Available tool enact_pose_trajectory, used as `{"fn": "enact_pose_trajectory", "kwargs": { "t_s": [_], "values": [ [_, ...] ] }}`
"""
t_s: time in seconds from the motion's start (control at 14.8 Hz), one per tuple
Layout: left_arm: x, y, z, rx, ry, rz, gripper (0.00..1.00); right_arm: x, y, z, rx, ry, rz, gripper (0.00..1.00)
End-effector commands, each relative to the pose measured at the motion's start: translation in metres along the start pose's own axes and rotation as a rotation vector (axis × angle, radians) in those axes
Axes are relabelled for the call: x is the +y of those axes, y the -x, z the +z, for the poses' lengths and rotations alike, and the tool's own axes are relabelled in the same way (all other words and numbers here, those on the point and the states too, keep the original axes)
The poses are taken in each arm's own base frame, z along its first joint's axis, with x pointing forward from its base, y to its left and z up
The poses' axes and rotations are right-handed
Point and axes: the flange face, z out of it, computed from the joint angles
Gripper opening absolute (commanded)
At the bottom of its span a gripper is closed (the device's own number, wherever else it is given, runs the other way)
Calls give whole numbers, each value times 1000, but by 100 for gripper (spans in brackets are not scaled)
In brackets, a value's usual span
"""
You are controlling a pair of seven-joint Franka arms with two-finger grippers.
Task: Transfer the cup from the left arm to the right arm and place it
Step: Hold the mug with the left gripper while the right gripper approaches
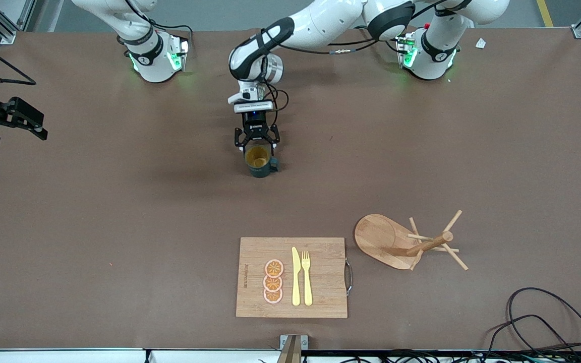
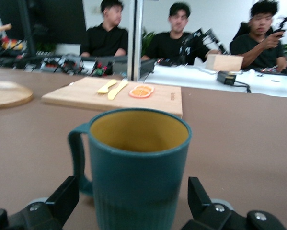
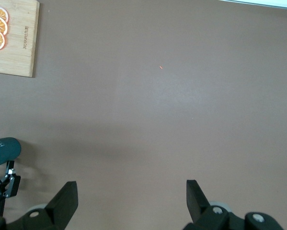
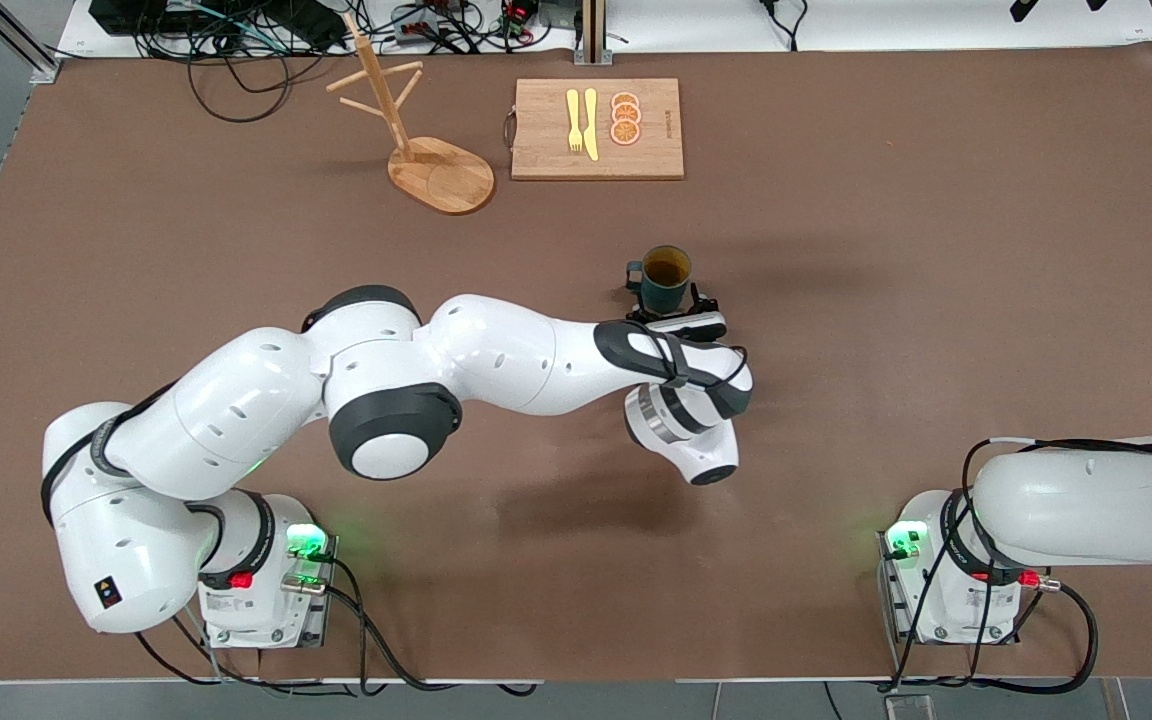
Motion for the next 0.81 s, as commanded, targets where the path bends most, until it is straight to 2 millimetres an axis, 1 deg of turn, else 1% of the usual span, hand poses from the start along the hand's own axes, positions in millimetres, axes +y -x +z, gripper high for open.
{"fn": "enact_pose_trajectory", "kwargs": {
  "t_s": [0.0, 0.07, 0.14, 0.2, 0.27, 0.41, 0.54, 0.61, 0.68, 0.74],
  "values": [
    [8, -29, -17, -76, -69, -56, 100, 2, 0, -3, 0, -8, -12, 100],
    [13, -42, -21, -131, -100, -90, 100, 1, 0, -3, 0, -8, -13, 100],
    [18, -61, -21, -176, -123, -120, 100, 2, 0, -3, 0, -8, -12, 100],
    [21, -88, -17, -208, -149, -130, 100, 2, 0, -3, 0, -8, -13, 100],
    [25, -111, -23, -270, -172, -119, 100, 2, 0, -3, 0, -8, -12, 100],
    [28, -166, -13, -346, -208, -122, 100, 1, -1, -4, 3, -8, -12, 100],
    [25, -228, 3, -448, -222, -98, 100, -5, -1, -4, 3, -8, -12, 100],
    [20, -261, 17, -494, -224, -98, 100, -11, -1, -1, -9, -12, -13, 100],
    [14, -290, 30, -543, -218, -98, 100, -19, 1, 1, -27, -15, 4, 100],
    [3, -320, 50, -595, -217, -101, 100, -34, 0, 4, -38, -18, 37, 100]
  ]
}}
